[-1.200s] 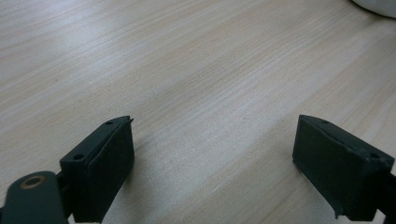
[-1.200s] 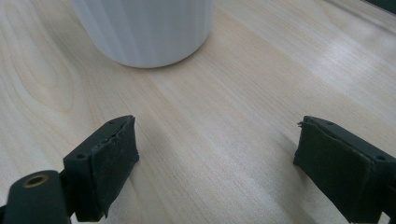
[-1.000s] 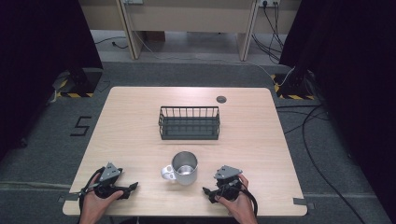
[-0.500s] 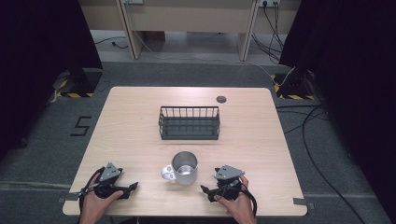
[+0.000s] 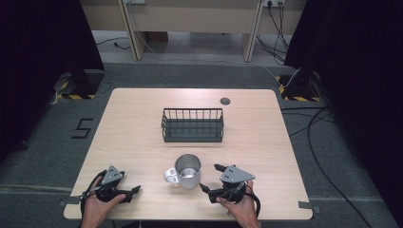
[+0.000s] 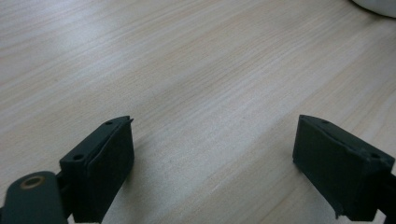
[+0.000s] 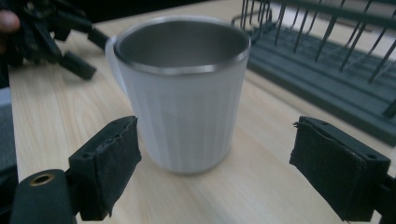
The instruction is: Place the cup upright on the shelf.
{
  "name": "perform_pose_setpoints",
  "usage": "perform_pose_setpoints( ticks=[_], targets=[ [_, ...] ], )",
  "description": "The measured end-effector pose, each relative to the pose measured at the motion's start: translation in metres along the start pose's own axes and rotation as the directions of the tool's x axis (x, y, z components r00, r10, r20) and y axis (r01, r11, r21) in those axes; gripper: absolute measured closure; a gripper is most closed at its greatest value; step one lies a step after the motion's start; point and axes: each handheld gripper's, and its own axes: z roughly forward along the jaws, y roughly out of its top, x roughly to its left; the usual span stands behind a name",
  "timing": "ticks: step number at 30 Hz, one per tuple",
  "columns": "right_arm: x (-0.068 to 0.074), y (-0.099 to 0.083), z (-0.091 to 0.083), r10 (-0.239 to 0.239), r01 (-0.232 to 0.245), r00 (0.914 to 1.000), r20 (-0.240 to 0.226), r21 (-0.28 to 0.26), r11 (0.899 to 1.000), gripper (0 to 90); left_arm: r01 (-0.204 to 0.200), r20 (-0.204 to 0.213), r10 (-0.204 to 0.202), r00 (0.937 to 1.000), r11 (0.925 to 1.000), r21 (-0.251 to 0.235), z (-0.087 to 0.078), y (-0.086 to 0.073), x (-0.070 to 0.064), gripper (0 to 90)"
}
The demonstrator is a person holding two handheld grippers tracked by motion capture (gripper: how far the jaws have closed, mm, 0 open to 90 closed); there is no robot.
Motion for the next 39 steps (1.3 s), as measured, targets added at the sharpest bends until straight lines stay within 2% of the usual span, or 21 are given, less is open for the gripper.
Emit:
perform_pose_setpoints(
  ticks=[3,5,9,20,22,29,33,35,39],
  targets=[
    [0.003,0.006,0.0,0.0,-0.001,1.0,-0.007,-0.063,0.998,14.9,0.0,0.0,0.0,1.0,1.0,0.0,0.0,0.0,0.0,11.8],
    [0.004,0.011,0.001,-0.004,0.0,0.9994,-0.034,-0.12,0.993,14.9,0.0,0.0,0.0,1.0,1.0,0.0,0.0,0.0,0.0,11.8],
    [0.006,0.016,0.004,-0.009,0.004,0.9994,-0.033,-0.152,0.988,14.9,0.0,0.0,0.0,1.0,1.0,0.0,0.0,0.0,0.0,11.8],
    [0.006,0.021,0.017,0.002,-0.009,0.9988,-0.048,-0.16,0.987,14.9,-0.001,0.001,0.001,1.0,1.0,0.0,0.0,0.0,0.0,11.8],
    [0.007,0.024,0.021,-0.014,0.005,0.9985,-0.052,-0.165,0.986,14.9,-0.001,0.001,0.001,1.0,1.0,0.0,0.0,0.0,0.0,11.8],
    [0.007,0.025,0.03,-0.002,-0.01,0.9977,-0.068,-0.176,0.984,13.4,-0.001,0.002,0.001,1.0,1.0,0.0,0.0,0.0,0.0,11.8],
    [0.008,0.027,0.034,-0.016,0.003,0.9974,-0.07,-0.187,0.982,13.4,-0.001,0.002,0.001,1.0,1.0,0.0,0.0,0.0,0.0,11.8],
    [0.007,0.027,0.036,-0.001,-0.01,0.9982,-0.059,-0.185,0.983,15.0,-0.001,0.002,0.001,1.0,1.0,0.0,0.0,0.0,0.0,11.8],
    [0.006,0.027,0.042,0.017,-0.032,0.9966,-0.081,-0.189,0.981,14.8,-0.001,0.002,0.001,1.0,1.0,0.0,0.0,0.0,0.0,11.8]
  ],
)
